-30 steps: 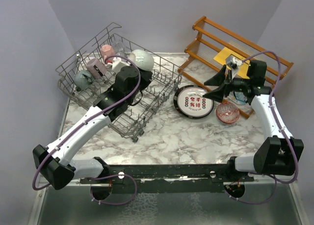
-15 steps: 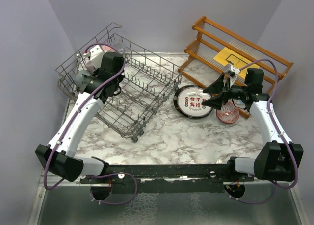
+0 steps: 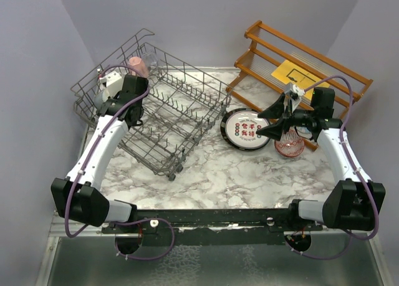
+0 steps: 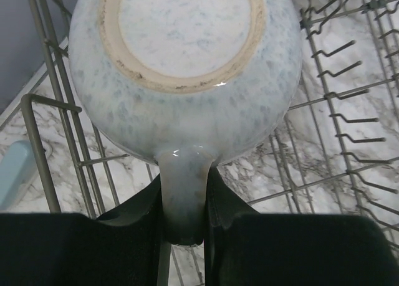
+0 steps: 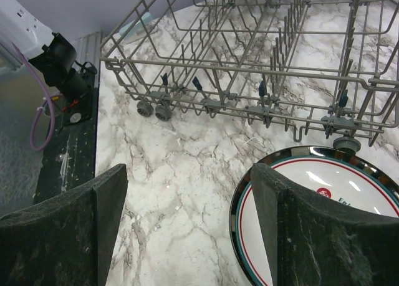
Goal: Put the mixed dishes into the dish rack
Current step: Turn the cup upside down in the dish rack.
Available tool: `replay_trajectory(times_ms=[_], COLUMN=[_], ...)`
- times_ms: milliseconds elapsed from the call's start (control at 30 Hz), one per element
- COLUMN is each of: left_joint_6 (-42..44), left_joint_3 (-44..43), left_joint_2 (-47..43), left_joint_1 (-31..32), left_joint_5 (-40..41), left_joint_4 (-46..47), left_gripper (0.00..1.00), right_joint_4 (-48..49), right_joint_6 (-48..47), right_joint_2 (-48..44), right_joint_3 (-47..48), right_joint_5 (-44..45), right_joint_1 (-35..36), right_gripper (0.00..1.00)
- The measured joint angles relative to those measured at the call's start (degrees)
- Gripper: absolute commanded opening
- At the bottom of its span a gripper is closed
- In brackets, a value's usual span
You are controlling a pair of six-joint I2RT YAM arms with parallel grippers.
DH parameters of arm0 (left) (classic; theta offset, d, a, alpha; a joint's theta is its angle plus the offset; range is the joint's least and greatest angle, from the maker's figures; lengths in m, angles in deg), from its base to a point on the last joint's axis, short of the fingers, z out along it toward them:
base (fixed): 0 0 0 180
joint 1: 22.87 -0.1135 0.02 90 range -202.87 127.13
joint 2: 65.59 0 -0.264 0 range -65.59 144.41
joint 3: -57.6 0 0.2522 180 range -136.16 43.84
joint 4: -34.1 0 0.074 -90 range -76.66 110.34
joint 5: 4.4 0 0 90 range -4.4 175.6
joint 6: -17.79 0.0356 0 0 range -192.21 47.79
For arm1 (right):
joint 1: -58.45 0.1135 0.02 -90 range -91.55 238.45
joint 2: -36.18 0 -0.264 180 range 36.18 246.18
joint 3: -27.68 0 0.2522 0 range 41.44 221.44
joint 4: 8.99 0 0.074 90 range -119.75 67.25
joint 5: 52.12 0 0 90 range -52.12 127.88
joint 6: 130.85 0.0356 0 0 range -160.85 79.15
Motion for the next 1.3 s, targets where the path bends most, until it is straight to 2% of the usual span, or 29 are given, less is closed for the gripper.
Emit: replay_trajectory(times_ms=[300, 800, 1300], left_joint_6=[1.66, 3.23, 0.90], left_joint_3=[9.40, 14.84, 18.86], left_joint_2=[0.94, 6.08, 10.25], left_joint_1=[-6.01, -9.64, -13.40], left_joint_5=[-0.61, -2.64, -4.31], left_joint_4=[2.71, 9.38, 13.20], left_gripper=[0.00, 0.00, 0.00], right_joint_4=[-2.08, -3.63, -4.55], right_joint_6=[-2.01, -4.09, -4.92], right_joint_2=[0.33, 1.01, 1.18], right_joint_3=[0.00, 0.02, 0.24], right_joint_5=[0.09, 0.24, 0.52], right_joint_1=[0.00, 0.00, 0.00], right_gripper=[0.79, 0.79, 0.79])
